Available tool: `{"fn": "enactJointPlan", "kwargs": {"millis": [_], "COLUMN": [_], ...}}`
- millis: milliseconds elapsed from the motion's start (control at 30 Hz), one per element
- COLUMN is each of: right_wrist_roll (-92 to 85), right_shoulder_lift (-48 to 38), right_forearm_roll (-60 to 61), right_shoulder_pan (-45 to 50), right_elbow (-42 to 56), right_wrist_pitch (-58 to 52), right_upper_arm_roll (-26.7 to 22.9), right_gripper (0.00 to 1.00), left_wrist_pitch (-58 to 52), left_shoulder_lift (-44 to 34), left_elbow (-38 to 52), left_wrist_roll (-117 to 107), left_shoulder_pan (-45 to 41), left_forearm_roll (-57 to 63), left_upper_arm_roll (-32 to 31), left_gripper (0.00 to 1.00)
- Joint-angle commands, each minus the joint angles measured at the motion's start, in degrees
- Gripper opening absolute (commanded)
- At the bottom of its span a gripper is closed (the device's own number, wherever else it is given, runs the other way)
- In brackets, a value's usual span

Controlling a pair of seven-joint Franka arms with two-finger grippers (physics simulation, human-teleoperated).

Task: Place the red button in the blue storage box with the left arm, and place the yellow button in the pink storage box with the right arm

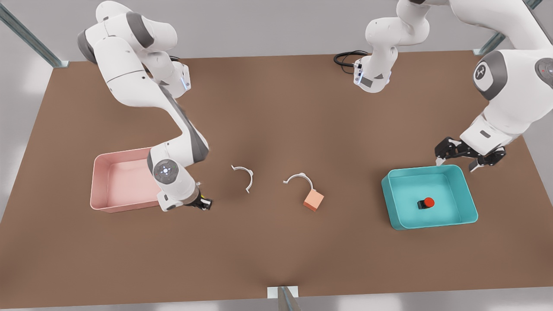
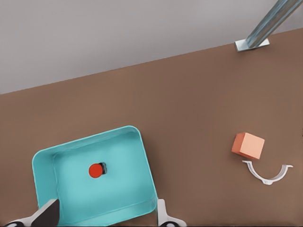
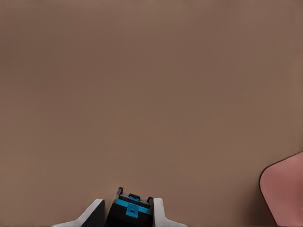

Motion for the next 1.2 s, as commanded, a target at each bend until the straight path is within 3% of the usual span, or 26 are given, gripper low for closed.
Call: {"fn": "enactJointPlan", "kwargs": {"millis": [0, 100, 200, 333, 400, 433, 900, 933, 967, 1033, 1167], "right_wrist_roll": [-9.48, -11.85, -15.1, -17.65, -17.91, -17.91, -30.3, -30.57, -30.92, -31.97, -32.24], "right_shoulder_lift": [-0.85, -2.87, -4.97, -9.9, -9.99, -11.66, -13.33, -13.33, -13.33, -13.07, -13.06], "right_forearm_roll": [-0.95, -0.87, -0.95, -1.04, -1.13, -1.04, -1.22, -1.22, -1.22, -1.22, -1.04], "right_shoulder_pan": [-1.09, -4.08, -18.04, -24.2, -33.79, -36.07, -49.26, -50.14, -50.14, -51.1, -50.75], "right_elbow": [0.02, -1.3, -3.84, -11.32, -14.04, -16.33, -22.39, -22.92, -23.1, -23.1, -21.34], "right_wrist_pitch": [-4.77, -6.62, -11.45, -11.27, -11.36, -11.36, -10.92, -10.92, -10.92, -11.27, -11.45], "right_upper_arm_roll": [0.01, 1.23, 12.65, 15.99, 24.7, 26.28, 27.34, 27.34, 27.34, 27.34, 27.34], "right_gripper": [0.32, 0.33, 0.33, 0.33, 0.33, 0.33, 0.38, 0.49, 0.51, 0.98, 1.0], "left_wrist_pitch": [-6.64, -6.64, -8.75, -8.75, -8.75, -8.67, -7.26, -6.64, -6.64, -6.38, -6.73], "left_shoulder_lift": [-0.1, -0.19, 0.25, 0.25, 0.25, 0.25, 2.62, 2.8, 2.8, 2.8, 2.8], "left_elbow": [0.15, 0.15, -0.2, -0.11, -0.11, -0.11, -0.55, -0.55, -0.55, -0.55, -0.55], "left_wrist_roll": [-16.38, -16.38, -16.38, -16.38, -16.47, -16.55, -19.1, -18.93, -18.93, -18.75, -18.66], "left_shoulder_pan": [0.41, 0.23, -2.14, -1.79, -1.26, -1.0, 0.32, 0.58, 1.37, 1.38, 0.67], "left_forearm_roll": [1.11, 0.94, 0.67, 0.67, 0.41, -0.03, -0.65, -0.65, -0.65, -0.73, -0.82], "left_upper_arm_roll": [-0.33, -0.42, -0.51, -0.16, -0.07, -0.07, -0.07, 0.02, 0.02, -0.07, -0.33], "left_gripper": [1.0, 1.0, 1.0, 1.0, 1.0, 1.0, 1.0, 1.0, 1.0, 1.0, 1.0]}}
